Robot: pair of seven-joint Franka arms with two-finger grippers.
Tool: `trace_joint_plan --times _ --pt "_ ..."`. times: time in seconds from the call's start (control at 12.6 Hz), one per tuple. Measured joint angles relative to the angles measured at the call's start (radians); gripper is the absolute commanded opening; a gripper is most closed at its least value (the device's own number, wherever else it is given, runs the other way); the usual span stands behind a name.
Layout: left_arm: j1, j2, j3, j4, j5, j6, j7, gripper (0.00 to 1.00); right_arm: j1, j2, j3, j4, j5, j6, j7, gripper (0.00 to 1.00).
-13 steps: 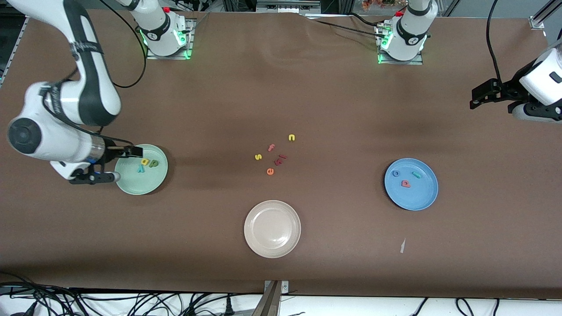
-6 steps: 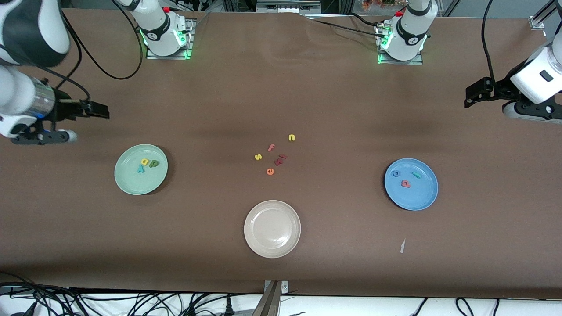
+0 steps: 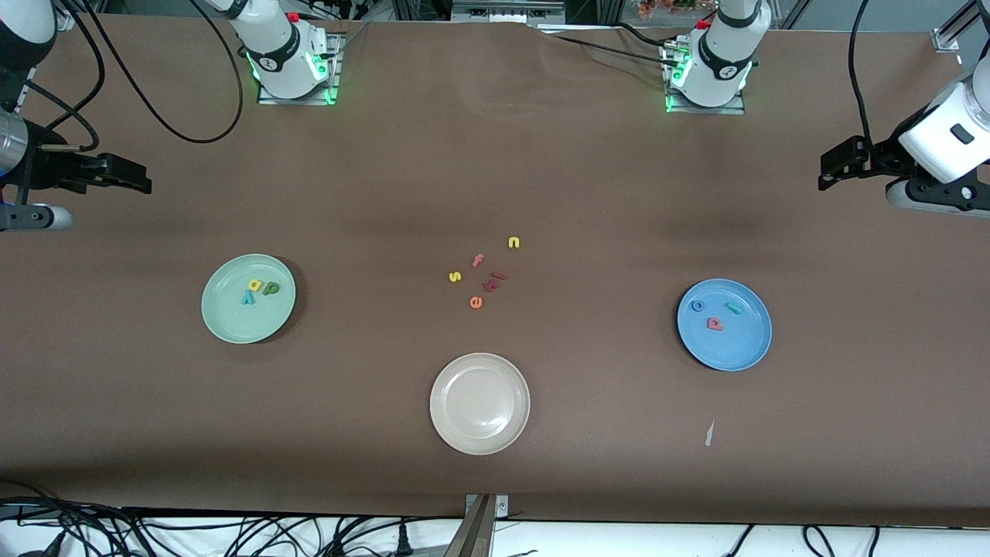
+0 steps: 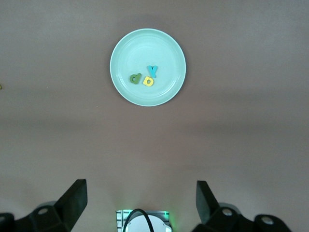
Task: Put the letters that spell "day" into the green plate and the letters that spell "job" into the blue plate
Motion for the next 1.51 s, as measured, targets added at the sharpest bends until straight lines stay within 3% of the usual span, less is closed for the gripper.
trace_joint_plan --times 1.51 --pt "0.0 0.0 -0.001 0.0 0.0 0.0 0.0 1.0 0.037 0.008 -0.032 -0.01 0.0 0.028 0.004 1.0"
